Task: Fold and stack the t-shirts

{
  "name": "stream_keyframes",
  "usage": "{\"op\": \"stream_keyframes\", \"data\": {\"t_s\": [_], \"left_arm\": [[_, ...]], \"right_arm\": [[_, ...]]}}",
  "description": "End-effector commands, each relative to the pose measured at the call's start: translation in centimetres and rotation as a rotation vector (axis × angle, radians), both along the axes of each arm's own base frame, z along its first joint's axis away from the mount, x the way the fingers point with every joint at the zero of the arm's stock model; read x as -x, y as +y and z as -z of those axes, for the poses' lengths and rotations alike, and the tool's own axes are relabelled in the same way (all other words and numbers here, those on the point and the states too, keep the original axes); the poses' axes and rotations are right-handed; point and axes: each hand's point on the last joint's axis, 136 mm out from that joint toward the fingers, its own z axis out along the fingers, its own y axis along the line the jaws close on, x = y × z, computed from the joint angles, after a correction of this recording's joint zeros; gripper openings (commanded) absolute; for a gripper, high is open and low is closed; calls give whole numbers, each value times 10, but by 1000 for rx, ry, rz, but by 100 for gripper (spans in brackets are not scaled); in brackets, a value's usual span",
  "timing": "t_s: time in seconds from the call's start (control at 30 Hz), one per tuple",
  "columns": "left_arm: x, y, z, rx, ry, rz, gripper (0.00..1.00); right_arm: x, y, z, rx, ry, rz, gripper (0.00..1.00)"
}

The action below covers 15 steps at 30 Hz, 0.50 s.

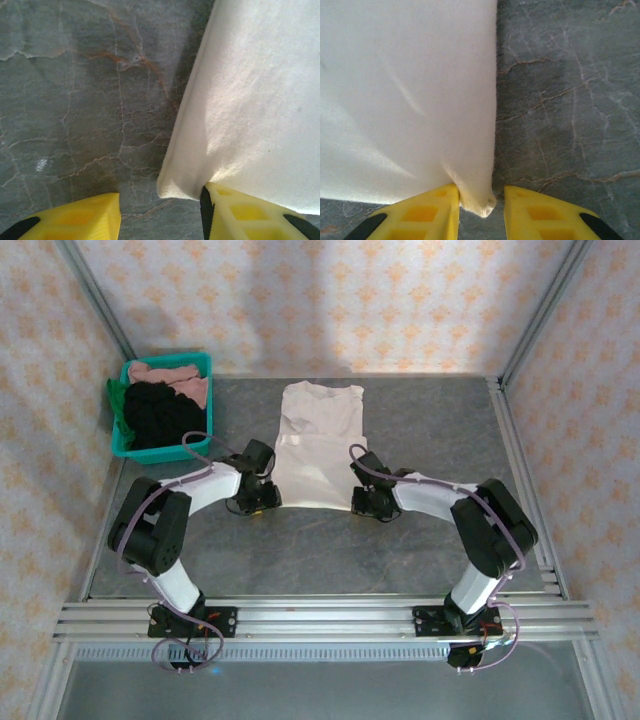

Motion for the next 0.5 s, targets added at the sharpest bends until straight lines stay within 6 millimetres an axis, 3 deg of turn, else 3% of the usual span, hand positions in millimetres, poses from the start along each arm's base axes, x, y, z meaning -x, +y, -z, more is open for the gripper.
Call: {"op": "stream_keyframes", "data": {"t_s": [0.0, 0.17, 0.27, 0.47], "left_arm": [[-49, -44, -13, 155, -168, 60, 41], [-55, -44, -23, 147, -184, 71, 30], [-58, -44, -30, 144, -199, 70, 28], [-58, -41, -32, 131, -210, 61, 34]], "right_arm": [[-34, 32, -6, -97, -116, -11, 25], [-38, 35, -11, -95, -126, -15, 14], [-41, 35, -17, -92, -134, -18, 9], [-41, 30, -22, -70, -145, -13, 3]]}}
